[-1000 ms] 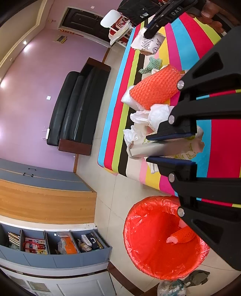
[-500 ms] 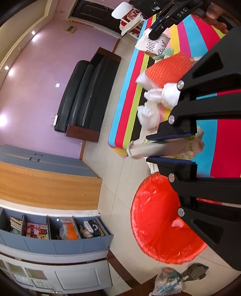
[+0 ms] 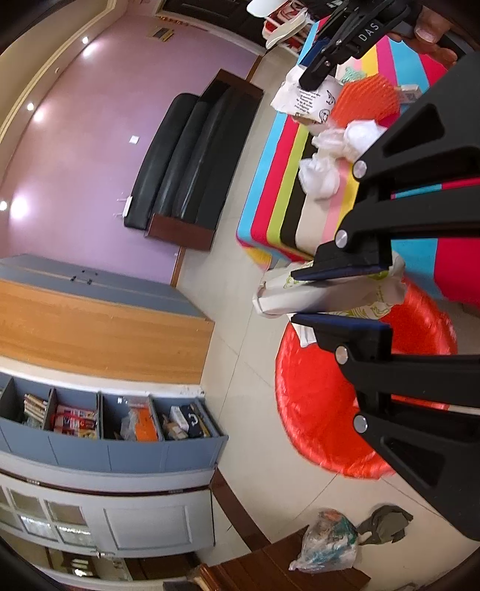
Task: Collect trash
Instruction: 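Carry the paper bag and paper cup to the red bin and release both, then move both open tools back over the trash pile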
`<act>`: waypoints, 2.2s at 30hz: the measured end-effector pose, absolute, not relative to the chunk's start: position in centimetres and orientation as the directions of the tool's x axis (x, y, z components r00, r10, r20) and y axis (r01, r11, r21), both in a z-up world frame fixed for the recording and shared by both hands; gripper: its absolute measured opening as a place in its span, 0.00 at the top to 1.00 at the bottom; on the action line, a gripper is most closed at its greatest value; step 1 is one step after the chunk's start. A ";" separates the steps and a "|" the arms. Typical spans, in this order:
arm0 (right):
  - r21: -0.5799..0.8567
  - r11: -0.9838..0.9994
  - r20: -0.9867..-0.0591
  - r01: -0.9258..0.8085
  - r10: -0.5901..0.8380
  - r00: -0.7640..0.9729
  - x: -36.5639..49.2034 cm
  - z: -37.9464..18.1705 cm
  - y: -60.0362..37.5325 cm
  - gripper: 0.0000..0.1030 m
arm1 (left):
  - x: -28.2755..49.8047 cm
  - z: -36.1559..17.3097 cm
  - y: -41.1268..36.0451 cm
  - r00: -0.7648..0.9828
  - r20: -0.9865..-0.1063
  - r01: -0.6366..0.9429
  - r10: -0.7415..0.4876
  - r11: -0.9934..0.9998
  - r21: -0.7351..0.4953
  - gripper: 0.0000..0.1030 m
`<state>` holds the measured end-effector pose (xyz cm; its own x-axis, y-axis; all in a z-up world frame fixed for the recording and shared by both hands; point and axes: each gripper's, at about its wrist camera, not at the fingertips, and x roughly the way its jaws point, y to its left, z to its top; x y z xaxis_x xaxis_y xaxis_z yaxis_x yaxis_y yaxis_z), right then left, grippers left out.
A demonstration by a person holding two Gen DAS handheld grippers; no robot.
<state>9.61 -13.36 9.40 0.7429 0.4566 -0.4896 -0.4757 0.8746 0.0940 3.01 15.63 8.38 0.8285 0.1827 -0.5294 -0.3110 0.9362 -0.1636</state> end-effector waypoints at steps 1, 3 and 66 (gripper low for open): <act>0.091 0.867 -0.490 -0.490 0.467 0.736 9.7 9.5 -12.5 0.58 | 2.9 8.5 16.1 0.828 -0.527 -0.321 0.194 0.934 -0.160 0.83; 0.080 0.853 -0.488 -0.516 0.485 0.726 9.7 9.7 -10.8 0.58 | 2.8 8.6 17.0 0.825 -0.523 -0.338 0.214 0.929 -0.154 0.83; 0.084 0.816 -0.512 -0.571 0.527 0.678 10.6 7.0 -7.2 0.36 | 5.4 6.5 15.2 0.848 -0.477 -0.315 0.230 0.943 -0.105 0.53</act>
<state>10.56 -7.21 6.99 0.6783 0.5274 -0.5116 -0.5712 0.8165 0.0844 5.41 15.16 6.53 0.8481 0.2298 -0.4774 -0.3145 0.9435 -0.1046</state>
